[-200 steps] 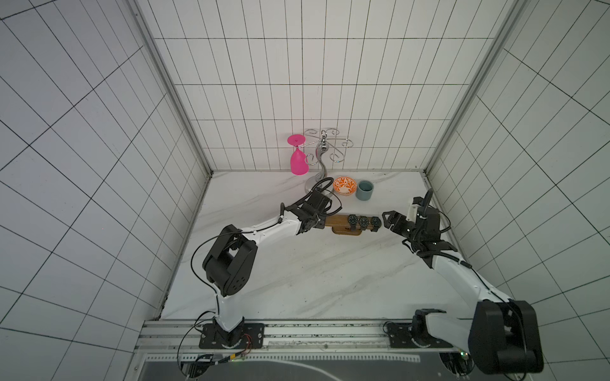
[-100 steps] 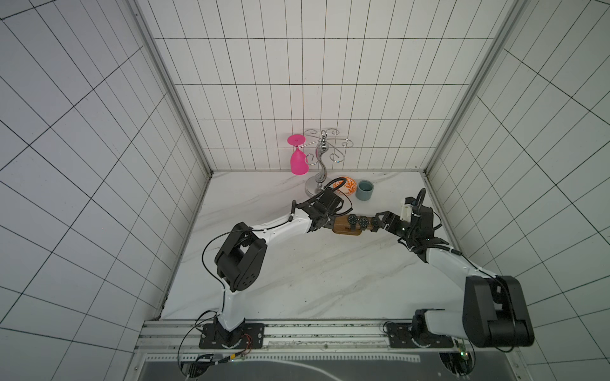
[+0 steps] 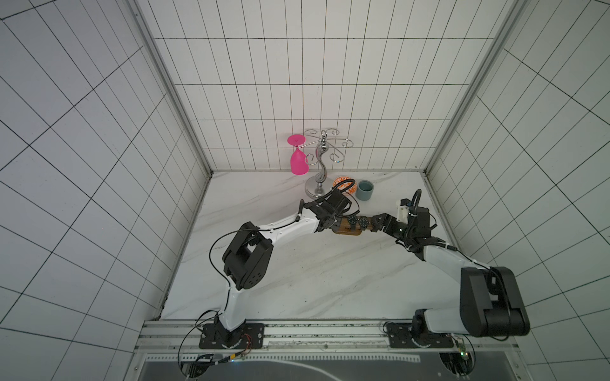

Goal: Place watch on stand
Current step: Place the watch on the stand.

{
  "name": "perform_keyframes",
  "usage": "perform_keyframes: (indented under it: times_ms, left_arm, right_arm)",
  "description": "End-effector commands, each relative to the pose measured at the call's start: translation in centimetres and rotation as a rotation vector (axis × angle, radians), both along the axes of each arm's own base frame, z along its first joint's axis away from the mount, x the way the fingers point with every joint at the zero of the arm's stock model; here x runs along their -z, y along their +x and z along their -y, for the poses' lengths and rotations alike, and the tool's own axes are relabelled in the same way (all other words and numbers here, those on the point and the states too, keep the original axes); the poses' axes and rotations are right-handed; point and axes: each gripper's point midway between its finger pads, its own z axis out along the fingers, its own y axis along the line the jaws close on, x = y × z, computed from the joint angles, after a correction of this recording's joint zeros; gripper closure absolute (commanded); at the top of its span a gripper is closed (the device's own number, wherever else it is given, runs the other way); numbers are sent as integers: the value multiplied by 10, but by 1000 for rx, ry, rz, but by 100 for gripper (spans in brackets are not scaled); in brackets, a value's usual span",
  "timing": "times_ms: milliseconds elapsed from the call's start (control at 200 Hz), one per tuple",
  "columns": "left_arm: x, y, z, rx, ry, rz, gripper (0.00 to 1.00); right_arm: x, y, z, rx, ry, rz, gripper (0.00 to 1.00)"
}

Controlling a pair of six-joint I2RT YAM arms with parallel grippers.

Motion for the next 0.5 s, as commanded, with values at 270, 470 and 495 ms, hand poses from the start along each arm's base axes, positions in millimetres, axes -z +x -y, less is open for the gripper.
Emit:
perform_keyframes:
  times_ms: [270,470,495]
  left_arm:
    - [4,-3,35,62,-21,-10,60]
    - [6,-6,43,76,-25,-16,56]
    - [5,-6,44,79,-30,-16,55]
  right_arm:
    - [9,-6,-11,-43,4,-16,28]
    - [9,-7,-12,-43,1,-18,29]
    - [9,-7,-12,-43,0,-16,29]
